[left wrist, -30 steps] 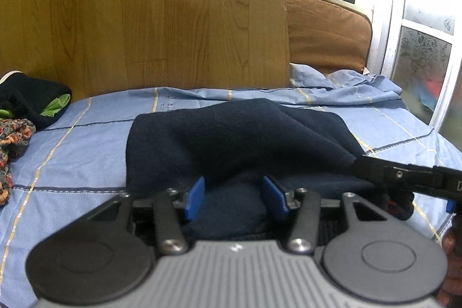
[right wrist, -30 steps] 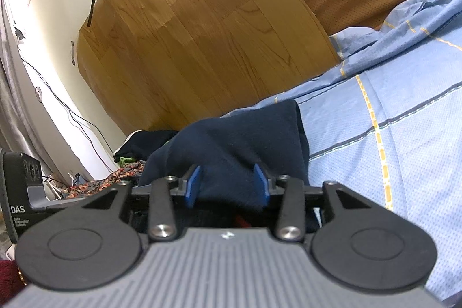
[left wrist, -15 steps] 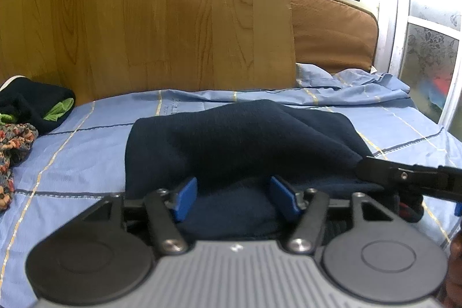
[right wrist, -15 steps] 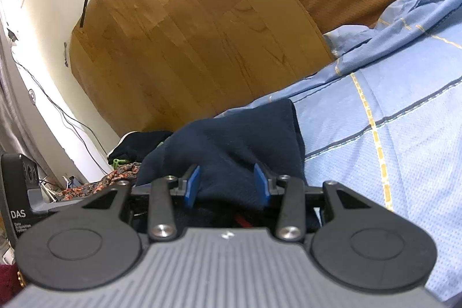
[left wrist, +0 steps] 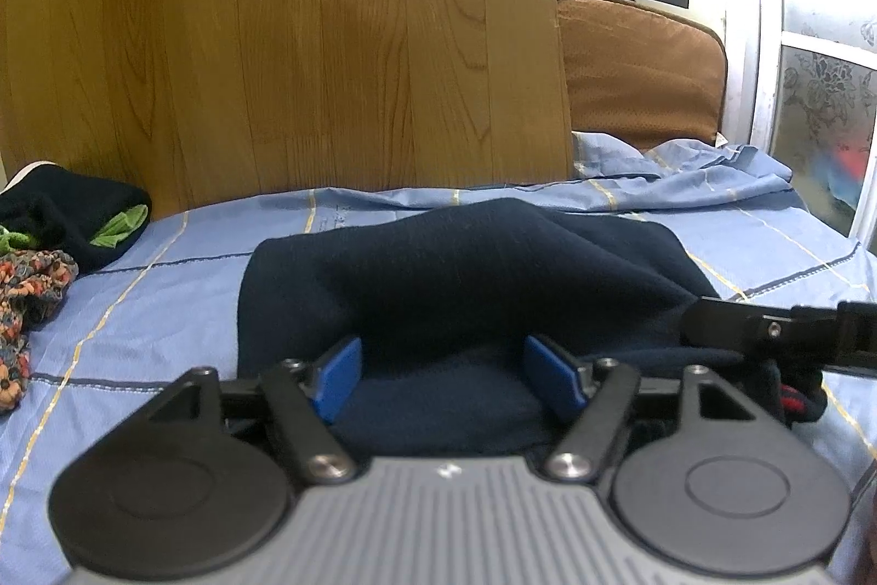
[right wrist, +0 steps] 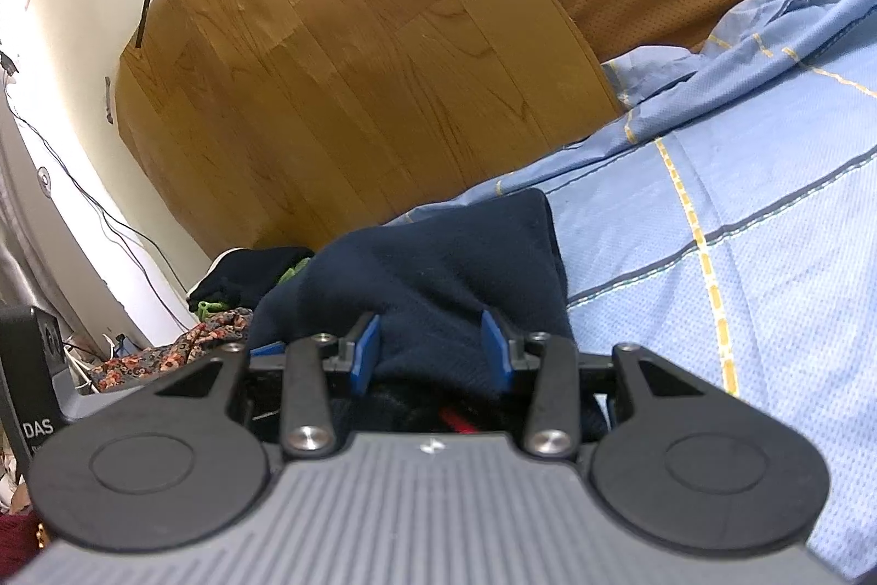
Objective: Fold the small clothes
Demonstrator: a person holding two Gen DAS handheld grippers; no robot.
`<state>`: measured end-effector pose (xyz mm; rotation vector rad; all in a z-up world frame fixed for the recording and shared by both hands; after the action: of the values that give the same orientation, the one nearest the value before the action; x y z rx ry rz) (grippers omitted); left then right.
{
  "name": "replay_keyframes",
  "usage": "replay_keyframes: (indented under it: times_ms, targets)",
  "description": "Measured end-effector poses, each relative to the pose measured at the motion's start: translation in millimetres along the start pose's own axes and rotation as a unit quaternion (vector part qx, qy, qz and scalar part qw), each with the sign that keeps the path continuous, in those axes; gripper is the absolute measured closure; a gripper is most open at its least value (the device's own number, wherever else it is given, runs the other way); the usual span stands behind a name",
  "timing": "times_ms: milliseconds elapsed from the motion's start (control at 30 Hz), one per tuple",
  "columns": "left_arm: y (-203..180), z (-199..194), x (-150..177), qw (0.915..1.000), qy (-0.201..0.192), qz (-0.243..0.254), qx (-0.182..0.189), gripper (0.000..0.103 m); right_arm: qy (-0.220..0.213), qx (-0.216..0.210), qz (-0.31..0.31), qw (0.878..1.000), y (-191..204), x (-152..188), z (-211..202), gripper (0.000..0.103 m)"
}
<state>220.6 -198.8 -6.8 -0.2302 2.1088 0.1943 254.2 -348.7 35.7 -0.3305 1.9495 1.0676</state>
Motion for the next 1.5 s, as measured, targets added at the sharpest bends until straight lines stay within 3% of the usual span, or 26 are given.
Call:
replay_keyframes:
  times_ms: [1133, 1300, 1400, 1467, 1500]
  targets:
    - [1, -7, 7, 0.9995, -0.032, -0.004, 0.0, 0.028, -0.001, -0.004, 0.004, 1.0, -1, 0, -1, 0.059]
    - [2, -7, 7, 0.9994, -0.034, -0.007, 0.003, 0.026, 0.001, 0.0, -0.008, 1.0, 2, 1, -1, 0.054]
    - [2, -8, 7, 0.9993, -0.035, -0.009, 0.002, 0.021, 0.004, 0.002, -0.022, 1.0, 7, 2, 0, 0.049]
    - [6, -7, 8, 0.9992, -0.031, -0.018, -0.016, 0.0, 0.006, 0.004, -0.031, 1.0, 8, 2, 1, 0.046]
    - [9, -7, 9, 0.9988, -0.03, -0.033, -0.02, 0.0, 0.007, 0.004, -0.034, 0.999, 9, 2, 1, 0.043]
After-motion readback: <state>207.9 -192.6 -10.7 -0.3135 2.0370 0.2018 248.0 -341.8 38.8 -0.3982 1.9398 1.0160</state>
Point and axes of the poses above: each gripper's, at about its wrist camera, not at the fingertips, and z roughly the way its jaws point, y to its left, x to its underside, the point moved 7 cm from there along z, roughly the way its jaws point, and after that the axes turned 5 degrees about -x, right-handed, at the moved point
